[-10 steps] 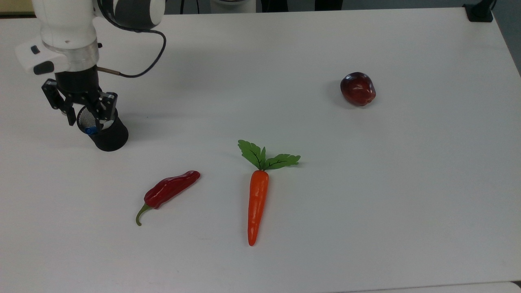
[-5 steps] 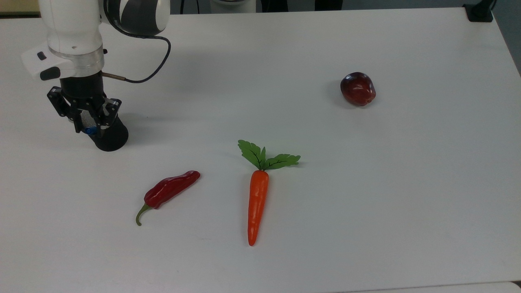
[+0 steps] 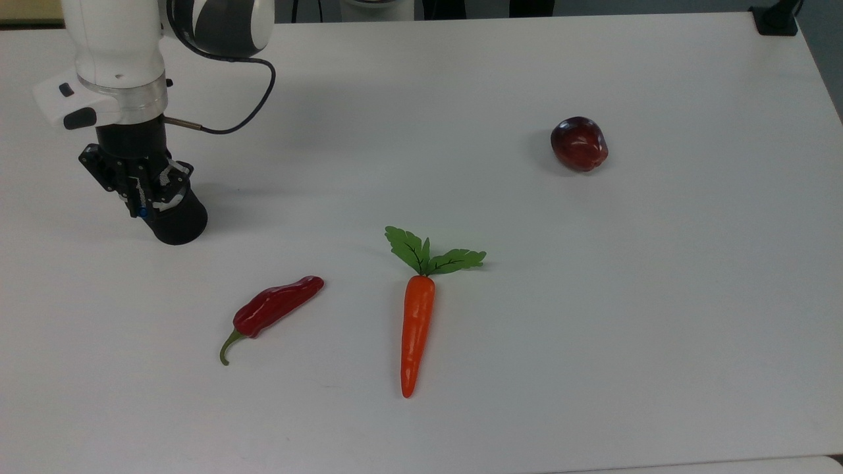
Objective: Take marker pen
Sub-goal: 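Lift the marker straight up out of the pen cup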
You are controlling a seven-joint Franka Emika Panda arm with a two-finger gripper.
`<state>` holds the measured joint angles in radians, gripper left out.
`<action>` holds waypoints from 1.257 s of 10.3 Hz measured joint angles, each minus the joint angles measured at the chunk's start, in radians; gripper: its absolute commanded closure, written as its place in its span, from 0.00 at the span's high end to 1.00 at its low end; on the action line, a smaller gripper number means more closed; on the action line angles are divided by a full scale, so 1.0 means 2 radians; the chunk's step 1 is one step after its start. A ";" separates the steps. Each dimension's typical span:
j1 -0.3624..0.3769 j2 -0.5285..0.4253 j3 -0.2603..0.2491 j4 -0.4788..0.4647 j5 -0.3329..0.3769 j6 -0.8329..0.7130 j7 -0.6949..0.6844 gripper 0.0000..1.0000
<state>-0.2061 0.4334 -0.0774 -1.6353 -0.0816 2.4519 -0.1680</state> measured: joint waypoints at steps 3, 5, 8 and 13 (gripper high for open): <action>-0.001 0.000 0.000 0.002 0.000 0.000 0.000 0.16; -0.001 -0.003 -0.001 0.008 0.000 0.000 0.001 0.16; -0.005 -0.022 -0.002 0.013 0.000 0.000 0.007 0.16; -0.005 -0.064 -0.001 0.014 0.001 -0.001 0.035 0.16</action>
<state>-0.2169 0.3060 -0.0799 -1.6077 -0.0804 2.4499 -0.0980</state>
